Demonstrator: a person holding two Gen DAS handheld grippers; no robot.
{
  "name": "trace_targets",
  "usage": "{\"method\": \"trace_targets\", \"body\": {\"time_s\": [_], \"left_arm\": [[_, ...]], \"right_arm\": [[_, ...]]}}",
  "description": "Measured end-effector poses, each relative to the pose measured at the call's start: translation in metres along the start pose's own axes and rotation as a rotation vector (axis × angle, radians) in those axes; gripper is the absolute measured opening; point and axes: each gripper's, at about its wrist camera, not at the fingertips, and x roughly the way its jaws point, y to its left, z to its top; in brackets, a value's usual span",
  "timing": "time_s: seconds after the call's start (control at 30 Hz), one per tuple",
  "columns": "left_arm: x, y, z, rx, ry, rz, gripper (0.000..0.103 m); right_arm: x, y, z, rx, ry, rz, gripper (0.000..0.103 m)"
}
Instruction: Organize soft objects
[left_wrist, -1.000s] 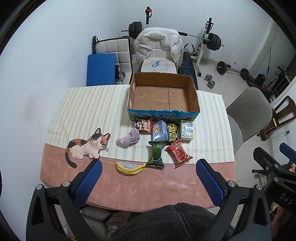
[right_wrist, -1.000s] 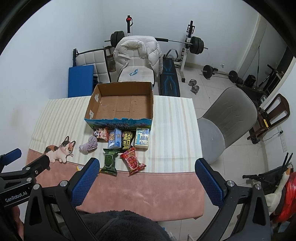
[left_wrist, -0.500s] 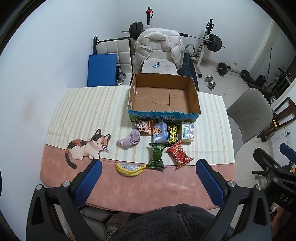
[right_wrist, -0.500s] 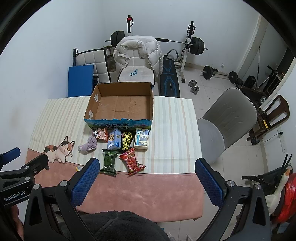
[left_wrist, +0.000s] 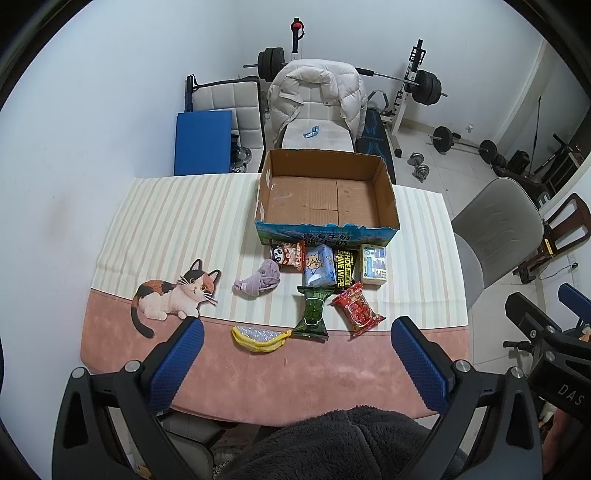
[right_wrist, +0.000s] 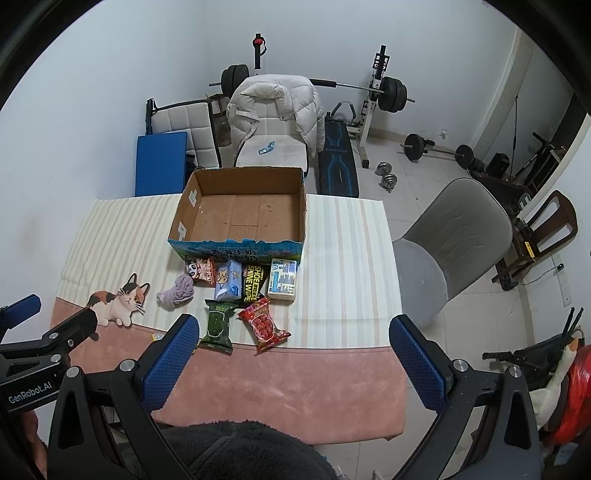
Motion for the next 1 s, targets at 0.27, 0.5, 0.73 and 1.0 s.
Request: {"method": "trace_targets", "body": {"time_s": [0.27,0.5,0.73,1.0], "left_arm": [[-0.001,0.002,0.001,-0.002,-0.005,0.000,0.103],[-0.002,0.006,0.000,-0.001,-0.015,-0.001,0.103],[-0.002,0.006,0.000,0.000,-0.015,0.000,0.103],[0.024,0.018,0.010,-0.022,-0.026,0.089,0.103]], "right_arm": [[-0.005,0.003,0.001,0.003,-0.012,0.000,0.103],[-0.009,0.004,-0.002,-0.001,-0.021,0.008,0.103],[-0.010,0.004,-0.002,0.000,-0.024,0.015,0.103],[0.026,-0.001,0.004,0.005,-0.008,0.025,0.103]]}}
